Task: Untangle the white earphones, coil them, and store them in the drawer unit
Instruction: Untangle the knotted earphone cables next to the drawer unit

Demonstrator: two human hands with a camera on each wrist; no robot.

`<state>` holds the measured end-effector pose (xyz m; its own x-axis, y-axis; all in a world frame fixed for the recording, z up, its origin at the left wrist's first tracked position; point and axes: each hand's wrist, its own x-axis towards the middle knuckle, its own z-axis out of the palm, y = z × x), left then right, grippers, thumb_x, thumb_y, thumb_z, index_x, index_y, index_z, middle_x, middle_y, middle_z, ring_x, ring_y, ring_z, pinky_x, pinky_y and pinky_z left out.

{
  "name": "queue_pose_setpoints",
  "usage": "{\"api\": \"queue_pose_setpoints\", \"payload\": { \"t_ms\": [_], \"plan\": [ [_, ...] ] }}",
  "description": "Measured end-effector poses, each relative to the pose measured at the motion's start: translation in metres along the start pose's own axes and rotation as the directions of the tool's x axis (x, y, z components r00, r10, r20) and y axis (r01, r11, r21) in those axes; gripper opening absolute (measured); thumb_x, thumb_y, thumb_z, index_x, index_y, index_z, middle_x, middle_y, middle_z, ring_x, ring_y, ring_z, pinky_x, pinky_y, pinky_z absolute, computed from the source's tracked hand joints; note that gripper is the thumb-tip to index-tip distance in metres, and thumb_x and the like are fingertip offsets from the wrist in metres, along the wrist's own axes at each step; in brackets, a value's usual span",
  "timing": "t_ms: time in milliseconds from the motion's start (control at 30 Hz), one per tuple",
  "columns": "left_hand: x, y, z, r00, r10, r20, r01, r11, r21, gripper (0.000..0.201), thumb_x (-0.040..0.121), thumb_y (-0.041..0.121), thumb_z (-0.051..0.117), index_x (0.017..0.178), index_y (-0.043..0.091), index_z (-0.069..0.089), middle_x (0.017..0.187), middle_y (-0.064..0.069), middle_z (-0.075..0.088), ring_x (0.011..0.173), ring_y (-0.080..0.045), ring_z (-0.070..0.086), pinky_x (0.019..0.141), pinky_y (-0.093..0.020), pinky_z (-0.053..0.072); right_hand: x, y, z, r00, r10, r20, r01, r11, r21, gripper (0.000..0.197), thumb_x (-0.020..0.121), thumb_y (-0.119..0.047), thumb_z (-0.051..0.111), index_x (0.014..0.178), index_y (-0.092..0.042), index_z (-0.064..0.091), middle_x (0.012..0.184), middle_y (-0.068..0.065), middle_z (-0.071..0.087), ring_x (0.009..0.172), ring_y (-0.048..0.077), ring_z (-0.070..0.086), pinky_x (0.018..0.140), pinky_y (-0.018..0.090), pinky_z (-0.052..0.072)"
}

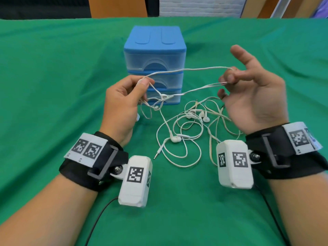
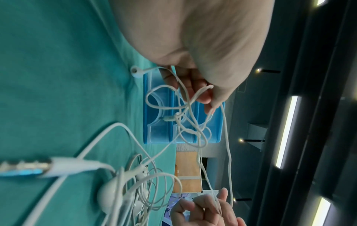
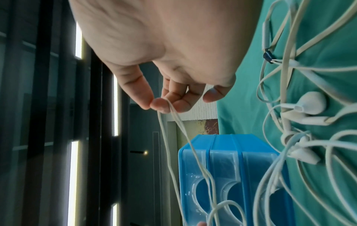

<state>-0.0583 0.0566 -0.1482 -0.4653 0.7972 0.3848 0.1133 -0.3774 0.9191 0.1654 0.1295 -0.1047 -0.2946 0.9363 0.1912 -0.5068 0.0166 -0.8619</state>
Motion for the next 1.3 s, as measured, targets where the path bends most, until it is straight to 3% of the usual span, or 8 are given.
{"api": "queue_pose_setpoints", "payload": {
  "t_ms": [300, 467, 567, 733, 867, 1000, 1133, 1300],
  "plan": [
    [-0.004, 0.005, 0.007, 0.999, 0.026, 0.033, -0.026, 1.0, -0.005, 0.011, 0.095, 0.013, 0.065, 0.092, 0.014, 0.076, 0.076, 0.001, 0.066, 0.059, -0.013, 0.05, 0.063, -0.017, 0.041, 0.006, -0.004, -0.011, 0.987, -0.026, -0.16, 0.037, 0.997, 0.062, 0.056, 0.089, -0.009, 0.046, 0.142, -0.026, 0.042, 0.084, -0.008, 0.057, 0.079, 0.01, 0.049, 0.073, 0.037, 0.027],
    [-0.005, 0.003, 0.01, 0.998, 0.022, 0.061, -0.02, 0.999, -0.036, 0.015, 0.094, 0.017, 0.067, 0.087, 0.023, 0.078, 0.081, -0.013, 0.062, 0.057, -0.015, 0.044, 0.061, -0.025, 0.039, 0.01, -0.002, -0.016, 0.984, -0.022, -0.174, 0.049, 0.987, 0.153, 0.064, 0.089, 0.0, 0.048, 0.145, -0.028, 0.035, 0.088, -0.006, 0.058, 0.088, 0.014, 0.057, 0.078, 0.035, 0.036],
    [-0.005, 0.005, 0.01, 0.998, -0.009, 0.063, 0.013, 0.998, -0.068, 0.015, 0.096, 0.017, 0.063, 0.087, 0.021, 0.074, 0.079, -0.009, 0.06, 0.058, -0.015, 0.046, 0.061, -0.022, 0.041, 0.01, -0.002, -0.013, 0.993, -0.013, -0.121, 0.036, 0.981, 0.189, 0.067, 0.088, 0.009, 0.044, 0.146, -0.024, 0.033, 0.085, 0.001, 0.054, 0.072, 0.017, 0.058, 0.073, 0.031, 0.047],
    [-0.005, 0.005, 0.009, 0.991, -0.105, 0.084, 0.116, 0.982, -0.149, 0.019, 0.102, 0.018, 0.053, 0.086, 0.021, 0.06, 0.083, 0.001, 0.064, 0.069, -0.012, 0.06, 0.068, -0.022, 0.047, 0.01, 0.003, -0.013, 0.995, 0.053, -0.081, -0.058, 0.997, -0.056, 0.053, 0.084, 0.003, 0.041, 0.132, -0.016, 0.052, 0.074, -0.002, 0.038, 0.053, 0.012, 0.022, 0.05, 0.025, 0.021],
    [-0.006, 0.013, 0.01, 0.981, -0.127, 0.147, 0.164, 0.945, -0.281, 0.021, 0.107, 0.017, 0.043, 0.088, 0.019, 0.052, 0.092, -0.006, 0.074, 0.065, -0.015, 0.062, 0.06, -0.022, 0.041, 0.007, 0.004, -0.01, 0.998, -0.014, -0.063, -0.002, 0.969, -0.247, 0.039, 0.073, 0.006, 0.047, 0.1, -0.019, 0.056, 0.071, -0.004, 0.041, 0.053, 0.011, 0.019, 0.046, 0.024, 0.014],
    [-0.007, 0.019, 0.011, 0.966, -0.148, 0.211, 0.224, 0.888, -0.401, 0.023, 0.109, 0.021, 0.034, 0.089, 0.019, 0.044, 0.096, -0.016, 0.075, 0.061, -0.016, 0.063, 0.059, -0.023, 0.043, 0.003, 0.008, -0.005, 0.996, -0.005, 0.091, 0.043, 0.904, -0.426, 0.02, 0.065, 0.004, 0.05, 0.071, -0.014, 0.054, 0.061, -0.004, 0.042, 0.05, 0.009, 0.021, 0.045, 0.024, 0.014],
    [-0.008, 0.022, 0.009, 0.959, -0.157, 0.238, 0.252, 0.856, -0.452, 0.022, 0.11, 0.023, 0.03, 0.092, 0.02, 0.043, 0.096, -0.018, 0.075, 0.072, -0.02, 0.07, 0.068, -0.025, 0.051, 0.0, 0.015, -0.004, 0.96, 0.067, 0.271, 0.124, 0.769, -0.628, 0.009, 0.08, -0.004, 0.07, 0.087, -0.008, 0.073, 0.069, 0.004, 0.044, 0.049, 0.005, 0.031, 0.048, 0.013, 0.025],
    [-0.006, 0.022, 0.008, 0.96, -0.151, 0.237, 0.254, 0.829, -0.498, 0.023, 0.11, 0.024, 0.029, 0.092, 0.02, 0.042, 0.098, -0.02, 0.074, 0.082, -0.026, 0.074, 0.074, -0.027, 0.056, -0.001, 0.025, -0.003, 0.92, 0.157, 0.358, 0.162, 0.68, -0.715, 0.015, 0.079, -0.026, 0.081, 0.088, -0.014, 0.078, 0.074, 0.017, 0.048, 0.069, 0.02, 0.04, 0.067, 0.029, 0.032]
  ]
}}
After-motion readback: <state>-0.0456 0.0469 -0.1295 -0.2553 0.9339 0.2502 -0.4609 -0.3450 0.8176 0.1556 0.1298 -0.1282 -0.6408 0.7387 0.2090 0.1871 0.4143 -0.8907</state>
